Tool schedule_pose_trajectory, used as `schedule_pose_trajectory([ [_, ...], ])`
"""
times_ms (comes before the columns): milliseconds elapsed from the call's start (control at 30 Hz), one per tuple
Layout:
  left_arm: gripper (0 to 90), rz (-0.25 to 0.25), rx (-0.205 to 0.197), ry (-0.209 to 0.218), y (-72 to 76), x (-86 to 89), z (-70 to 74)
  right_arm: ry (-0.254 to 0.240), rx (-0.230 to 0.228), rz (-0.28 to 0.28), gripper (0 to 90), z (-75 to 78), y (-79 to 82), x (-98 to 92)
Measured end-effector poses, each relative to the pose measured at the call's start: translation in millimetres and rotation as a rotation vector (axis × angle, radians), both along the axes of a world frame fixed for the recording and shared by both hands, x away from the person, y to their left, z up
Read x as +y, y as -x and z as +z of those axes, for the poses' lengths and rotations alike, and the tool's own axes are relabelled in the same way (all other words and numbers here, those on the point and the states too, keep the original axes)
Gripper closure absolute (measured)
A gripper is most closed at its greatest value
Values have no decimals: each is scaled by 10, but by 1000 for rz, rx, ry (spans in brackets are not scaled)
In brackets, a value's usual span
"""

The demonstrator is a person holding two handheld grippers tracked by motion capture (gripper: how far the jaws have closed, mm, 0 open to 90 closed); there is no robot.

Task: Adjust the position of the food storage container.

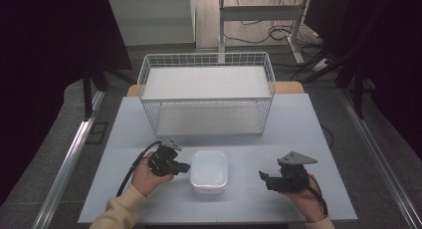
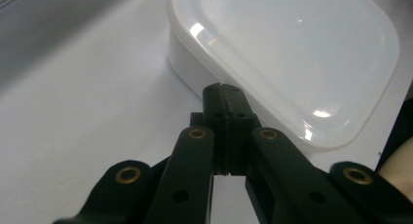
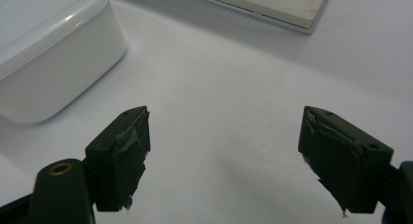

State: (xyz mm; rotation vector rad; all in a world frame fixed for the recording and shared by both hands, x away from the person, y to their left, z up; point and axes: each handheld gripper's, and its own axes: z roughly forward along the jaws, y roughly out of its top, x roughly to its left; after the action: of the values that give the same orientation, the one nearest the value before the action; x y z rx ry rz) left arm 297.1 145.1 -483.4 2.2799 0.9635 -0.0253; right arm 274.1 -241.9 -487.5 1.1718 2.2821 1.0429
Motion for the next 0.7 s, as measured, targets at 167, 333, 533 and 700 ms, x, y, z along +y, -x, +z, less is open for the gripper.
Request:
schedule_pose_trajectory([
  [167, 900, -4, -3, 1, 5, -26, 11, -1, -3, 2, 192, 4, 1, -7],
  [333, 888, 44, -53, 24, 27, 93, 120, -17, -9, -1, 190, 23, 4, -14],
  [533, 548, 176, -161, 80, 204, 248, 285, -45, -18, 21, 191, 32, 11, -1],
  [700, 393, 233, -131, 154, 265, 339, 294, -59, -40, 46, 192, 45, 35, 25],
])
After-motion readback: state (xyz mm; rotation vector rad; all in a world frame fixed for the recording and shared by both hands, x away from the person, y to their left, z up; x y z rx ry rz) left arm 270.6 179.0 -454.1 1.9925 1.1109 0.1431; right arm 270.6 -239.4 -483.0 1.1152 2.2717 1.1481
